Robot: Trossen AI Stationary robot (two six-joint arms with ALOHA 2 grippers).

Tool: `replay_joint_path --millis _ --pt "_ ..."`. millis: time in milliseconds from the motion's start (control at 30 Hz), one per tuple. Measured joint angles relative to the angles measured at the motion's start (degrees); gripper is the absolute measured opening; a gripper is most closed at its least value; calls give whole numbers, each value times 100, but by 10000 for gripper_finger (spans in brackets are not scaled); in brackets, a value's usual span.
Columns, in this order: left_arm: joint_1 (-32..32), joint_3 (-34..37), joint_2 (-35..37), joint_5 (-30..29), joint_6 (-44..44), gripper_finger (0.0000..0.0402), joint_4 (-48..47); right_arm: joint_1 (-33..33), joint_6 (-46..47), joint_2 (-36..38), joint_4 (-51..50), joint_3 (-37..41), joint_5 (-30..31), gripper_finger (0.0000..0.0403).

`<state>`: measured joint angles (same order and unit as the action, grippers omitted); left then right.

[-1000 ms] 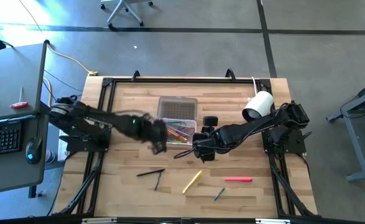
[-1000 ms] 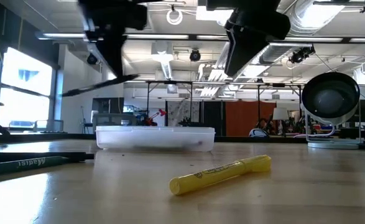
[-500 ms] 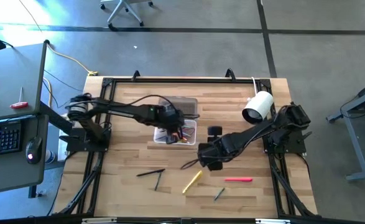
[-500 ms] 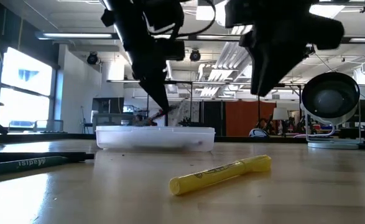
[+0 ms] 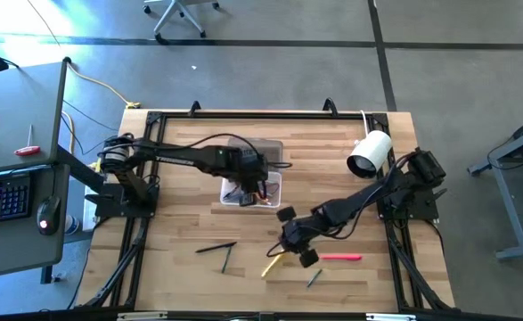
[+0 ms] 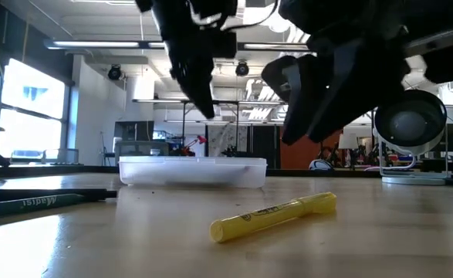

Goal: Pick & place school supplies into a supply box
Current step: Put the yellow pen into the black box

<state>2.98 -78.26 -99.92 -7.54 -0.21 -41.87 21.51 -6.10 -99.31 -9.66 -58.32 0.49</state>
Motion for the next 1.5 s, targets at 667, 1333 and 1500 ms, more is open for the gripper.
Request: replay_joint_path --millis 667,1333,1500 --pt "0 -4001 218 475 -264 130 -4842 42 65 -681 4147 1594 -1037 119" --pt "-1431 -1256 3086 -687 -1826 22 -4152 -164 611 -1488 4454 1514 -677 102" --pt "-1661 -49 3671 -859 -2295 32 -3162 -16 571 -1814 4533 1514 -359 120"
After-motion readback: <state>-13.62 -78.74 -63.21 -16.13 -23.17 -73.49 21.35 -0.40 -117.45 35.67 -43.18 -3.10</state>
